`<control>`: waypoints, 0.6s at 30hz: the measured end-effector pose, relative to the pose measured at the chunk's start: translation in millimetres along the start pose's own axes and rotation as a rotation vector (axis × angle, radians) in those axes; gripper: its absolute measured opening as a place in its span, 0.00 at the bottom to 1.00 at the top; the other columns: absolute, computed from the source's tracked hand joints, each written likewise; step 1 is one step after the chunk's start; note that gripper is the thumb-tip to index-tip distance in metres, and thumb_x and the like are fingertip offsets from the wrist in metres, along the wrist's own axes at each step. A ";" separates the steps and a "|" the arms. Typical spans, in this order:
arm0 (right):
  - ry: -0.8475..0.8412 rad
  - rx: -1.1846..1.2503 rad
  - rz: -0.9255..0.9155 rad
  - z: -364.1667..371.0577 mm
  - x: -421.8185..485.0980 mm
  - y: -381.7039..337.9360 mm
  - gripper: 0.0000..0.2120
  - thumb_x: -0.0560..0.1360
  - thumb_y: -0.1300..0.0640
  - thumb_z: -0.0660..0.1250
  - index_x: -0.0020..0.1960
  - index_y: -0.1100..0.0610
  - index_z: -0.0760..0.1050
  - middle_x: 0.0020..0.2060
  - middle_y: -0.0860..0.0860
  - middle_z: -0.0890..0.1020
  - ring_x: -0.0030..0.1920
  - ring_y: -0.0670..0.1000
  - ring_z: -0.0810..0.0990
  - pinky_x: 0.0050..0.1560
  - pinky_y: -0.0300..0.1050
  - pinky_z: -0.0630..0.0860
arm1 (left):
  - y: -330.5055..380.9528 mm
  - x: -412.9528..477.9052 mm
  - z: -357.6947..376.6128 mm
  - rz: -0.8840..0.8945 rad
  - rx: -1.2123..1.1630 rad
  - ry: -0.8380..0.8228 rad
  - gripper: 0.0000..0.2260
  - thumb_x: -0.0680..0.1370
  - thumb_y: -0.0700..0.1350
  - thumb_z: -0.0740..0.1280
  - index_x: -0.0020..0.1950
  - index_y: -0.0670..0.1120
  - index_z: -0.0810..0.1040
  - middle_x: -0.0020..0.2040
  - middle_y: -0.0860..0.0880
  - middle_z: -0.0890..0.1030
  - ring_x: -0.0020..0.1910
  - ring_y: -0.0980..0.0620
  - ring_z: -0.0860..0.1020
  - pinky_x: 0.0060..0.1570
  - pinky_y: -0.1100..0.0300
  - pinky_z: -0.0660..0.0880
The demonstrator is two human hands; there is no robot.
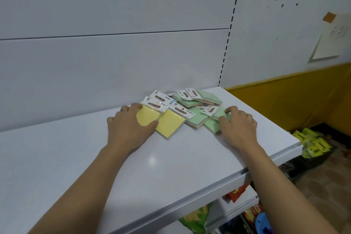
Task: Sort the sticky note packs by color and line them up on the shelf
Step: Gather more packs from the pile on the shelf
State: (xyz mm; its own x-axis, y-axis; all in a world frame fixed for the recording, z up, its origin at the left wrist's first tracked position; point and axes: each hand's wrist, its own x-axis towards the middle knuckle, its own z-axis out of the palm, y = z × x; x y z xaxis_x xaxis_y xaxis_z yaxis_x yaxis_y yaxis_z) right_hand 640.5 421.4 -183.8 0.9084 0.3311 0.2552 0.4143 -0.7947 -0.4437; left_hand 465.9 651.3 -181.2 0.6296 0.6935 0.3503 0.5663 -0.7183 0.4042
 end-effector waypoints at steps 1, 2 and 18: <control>-0.003 0.002 0.019 0.1 0.6 0.2 0.24 0.72 0.44 0.56 0.65 0.52 0.68 0.61 0.57 0.74 0.61 0.60 0.67 0.61 0.54 0.62 | 1.6 -1.4 -1.0 0.001 -0.069 0.002 0.31 0.67 0.65 0.68 0.65 0.55 0.67 0.59 0.48 0.73 0.57 0.46 0.74 0.54 0.51 0.66; -0.002 0.009 0.036 0.0 1.0 0.3 0.26 0.72 0.44 0.60 0.67 0.52 0.66 0.62 0.57 0.73 0.62 0.60 0.66 0.61 0.55 0.62 | 3.0 -2.8 -1.8 0.003 -0.141 0.000 0.32 0.66 0.64 0.70 0.66 0.55 0.66 0.59 0.49 0.71 0.56 0.46 0.75 0.51 0.52 0.67; -0.145 0.623 0.090 -55.4 14.4 -4.9 0.10 0.72 0.63 0.72 0.51 0.56 0.74 0.48 0.58 0.81 0.40 0.55 0.81 0.40 0.50 0.78 | 10.0 -2.4 -14.7 -0.183 -0.828 -0.279 0.19 0.69 0.43 0.77 0.58 0.49 0.77 0.51 0.46 0.80 0.47 0.49 0.81 0.45 0.54 0.79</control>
State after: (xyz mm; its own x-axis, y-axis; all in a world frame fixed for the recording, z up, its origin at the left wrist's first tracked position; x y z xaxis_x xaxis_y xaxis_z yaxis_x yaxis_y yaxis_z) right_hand 648.4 401.9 -130.3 0.9216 0.3766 0.0942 0.2508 -0.3924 -0.8850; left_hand 462.2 643.3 -165.6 0.7346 0.6769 0.0462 0.1727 -0.2524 0.9521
